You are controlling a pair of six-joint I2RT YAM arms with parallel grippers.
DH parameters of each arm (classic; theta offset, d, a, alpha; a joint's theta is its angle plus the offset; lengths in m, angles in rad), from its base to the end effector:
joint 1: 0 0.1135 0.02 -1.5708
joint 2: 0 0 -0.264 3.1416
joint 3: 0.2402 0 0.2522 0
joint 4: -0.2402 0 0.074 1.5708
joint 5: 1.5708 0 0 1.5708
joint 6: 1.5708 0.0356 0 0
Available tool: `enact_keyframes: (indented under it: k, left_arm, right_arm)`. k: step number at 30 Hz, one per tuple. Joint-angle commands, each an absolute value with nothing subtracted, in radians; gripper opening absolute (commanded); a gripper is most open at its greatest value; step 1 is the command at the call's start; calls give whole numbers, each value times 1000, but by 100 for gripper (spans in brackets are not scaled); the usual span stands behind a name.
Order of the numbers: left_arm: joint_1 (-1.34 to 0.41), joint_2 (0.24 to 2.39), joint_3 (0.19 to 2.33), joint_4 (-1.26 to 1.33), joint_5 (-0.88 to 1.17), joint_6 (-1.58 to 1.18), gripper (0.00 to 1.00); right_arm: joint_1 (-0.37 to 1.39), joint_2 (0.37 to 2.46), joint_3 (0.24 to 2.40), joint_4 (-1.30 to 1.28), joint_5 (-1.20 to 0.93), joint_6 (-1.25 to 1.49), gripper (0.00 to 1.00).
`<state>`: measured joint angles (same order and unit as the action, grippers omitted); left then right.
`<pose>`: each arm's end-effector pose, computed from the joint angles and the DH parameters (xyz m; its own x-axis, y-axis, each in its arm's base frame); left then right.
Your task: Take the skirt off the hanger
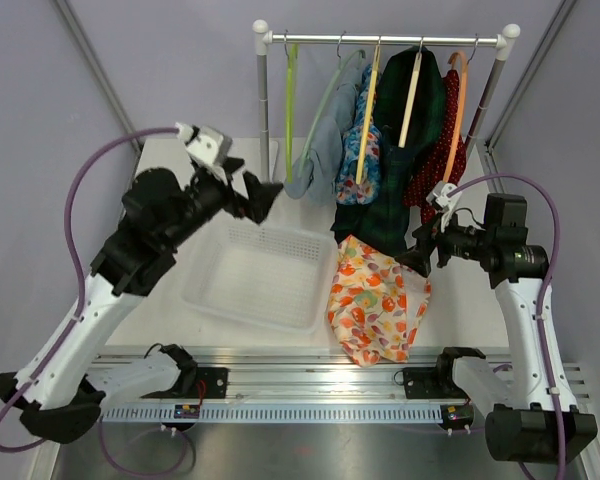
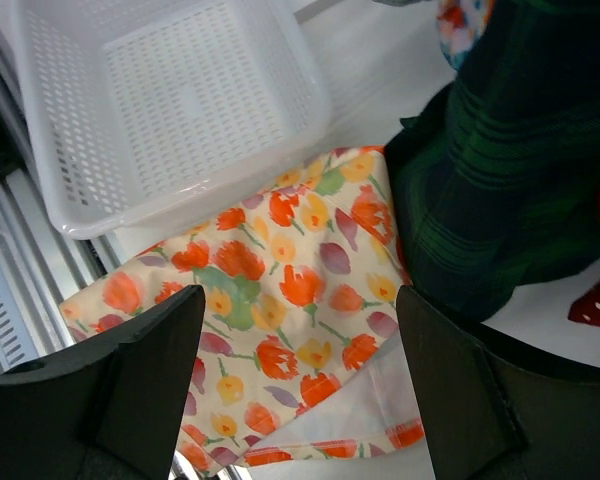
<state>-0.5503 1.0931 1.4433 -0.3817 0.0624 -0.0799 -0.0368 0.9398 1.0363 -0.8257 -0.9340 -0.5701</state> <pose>0.1843 -0.1157 0.4849 -0.0727 -0.0489 -0.9962 0.5711 0.8168 -0.0817 0.1742 0.0222 0.3466 -0.2490 -0.3120 -0.9169 -0.8453 0.5321 0.0485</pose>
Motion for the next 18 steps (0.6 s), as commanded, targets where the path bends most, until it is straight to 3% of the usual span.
enact_keyframes:
  k: [1, 7, 12, 18]
  left_arm:
    - [-759, 1023, 1291, -420, 71, -49, 99]
    - [-1215, 1120, 1145, -393, -240, -22, 99]
    - [-1344, 1317, 1094, -328, -296, 52, 99]
    - [-1396, 1449, 1051, -235, -186, 141, 99]
  right_arm:
    - [-81, 943, 1031, -795, -887, -560, 85]
    - [-106, 948, 1023, -795, -897, -561, 85]
    - [-114, 953, 1020, -793, -905, -561, 86]
    - [-115, 956, 1020, -798, -908, -564, 86]
